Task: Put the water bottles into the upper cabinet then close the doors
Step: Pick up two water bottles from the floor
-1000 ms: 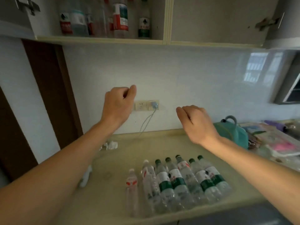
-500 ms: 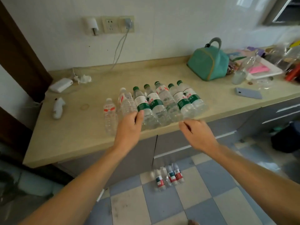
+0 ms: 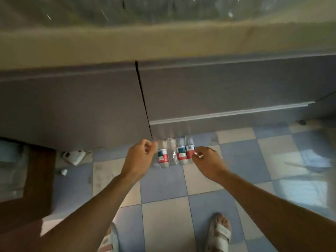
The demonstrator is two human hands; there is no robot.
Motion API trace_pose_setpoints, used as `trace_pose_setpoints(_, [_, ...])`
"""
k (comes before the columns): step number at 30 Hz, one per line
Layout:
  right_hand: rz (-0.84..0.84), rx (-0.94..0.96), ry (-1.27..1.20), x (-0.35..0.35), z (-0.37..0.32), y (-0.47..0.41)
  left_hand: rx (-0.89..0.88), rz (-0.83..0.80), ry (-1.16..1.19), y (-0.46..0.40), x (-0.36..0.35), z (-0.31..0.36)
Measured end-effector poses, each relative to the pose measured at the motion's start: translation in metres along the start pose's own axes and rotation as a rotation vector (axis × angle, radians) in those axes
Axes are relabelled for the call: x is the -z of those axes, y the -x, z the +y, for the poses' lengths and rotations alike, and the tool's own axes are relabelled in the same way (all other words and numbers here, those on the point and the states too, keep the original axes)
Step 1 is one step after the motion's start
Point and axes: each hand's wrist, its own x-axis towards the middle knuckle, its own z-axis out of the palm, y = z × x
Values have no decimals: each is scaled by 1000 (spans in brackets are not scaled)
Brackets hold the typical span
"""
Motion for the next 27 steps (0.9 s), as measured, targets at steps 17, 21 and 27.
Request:
trace_pose_setpoints(17, [-116, 89, -126, -299, 191, -204, 201, -77, -128, -169, -264, -293])
trace_pose_setpoints(21, [-50, 140, -226, -346, 198, -235, 236, -48, 18, -192, -297, -326])
trace_pose_setpoints(27, [96, 96, -173, -393, 219, -225, 196, -14, 150, -187, -322, -350])
